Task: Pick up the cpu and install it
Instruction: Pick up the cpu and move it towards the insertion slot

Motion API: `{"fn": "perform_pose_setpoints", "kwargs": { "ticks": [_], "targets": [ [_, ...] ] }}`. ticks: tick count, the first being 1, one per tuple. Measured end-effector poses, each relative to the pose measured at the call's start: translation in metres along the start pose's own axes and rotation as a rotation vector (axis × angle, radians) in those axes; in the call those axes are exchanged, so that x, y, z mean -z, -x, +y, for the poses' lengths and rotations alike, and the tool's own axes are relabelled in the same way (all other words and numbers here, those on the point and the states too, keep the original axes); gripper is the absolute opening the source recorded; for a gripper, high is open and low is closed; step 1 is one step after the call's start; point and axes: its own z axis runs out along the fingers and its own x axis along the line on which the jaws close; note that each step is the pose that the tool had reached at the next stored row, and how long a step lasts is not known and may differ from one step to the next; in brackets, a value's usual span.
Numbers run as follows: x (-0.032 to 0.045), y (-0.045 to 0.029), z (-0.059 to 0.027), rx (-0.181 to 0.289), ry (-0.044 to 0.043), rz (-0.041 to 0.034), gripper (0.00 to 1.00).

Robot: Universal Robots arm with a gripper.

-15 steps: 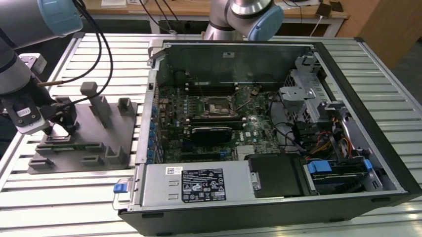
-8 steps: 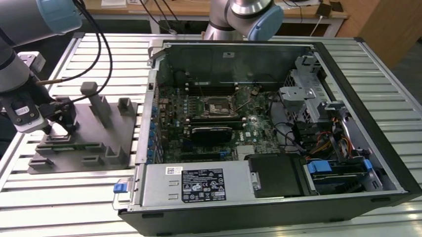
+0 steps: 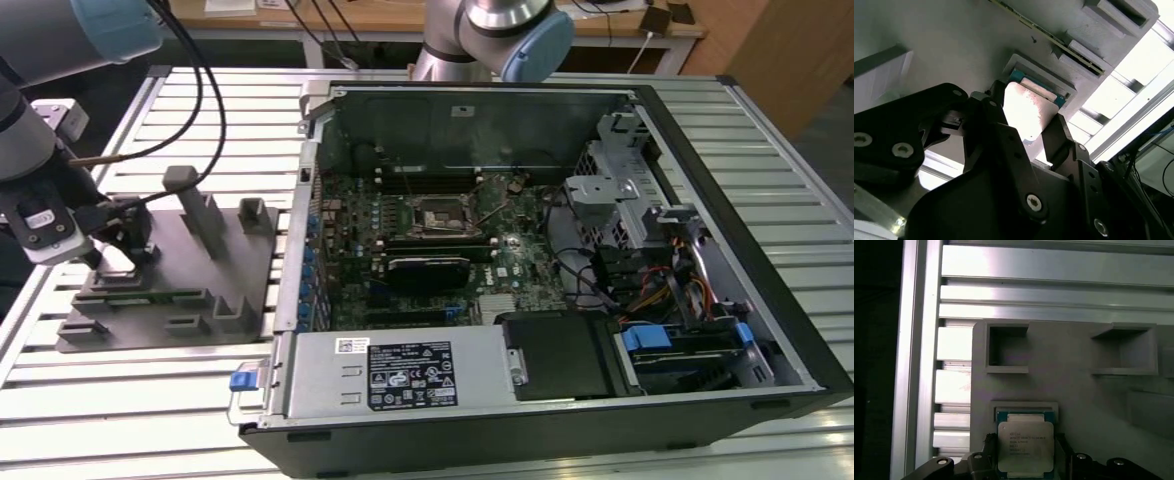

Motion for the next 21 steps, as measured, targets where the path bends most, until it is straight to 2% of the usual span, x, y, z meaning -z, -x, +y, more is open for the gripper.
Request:
{"fn": "perform_pose_setpoints", "kwargs": {
  "ticks": [9, 21],
  "targets": [
    [0.0172, 0.0004, 0.0009, 0.0, 0.0, 0.0, 0.54],
    [0.0549, 0.0014, 0.0029, 0.0, 0.0004, -0.0009, 0.54]
  ]
}}
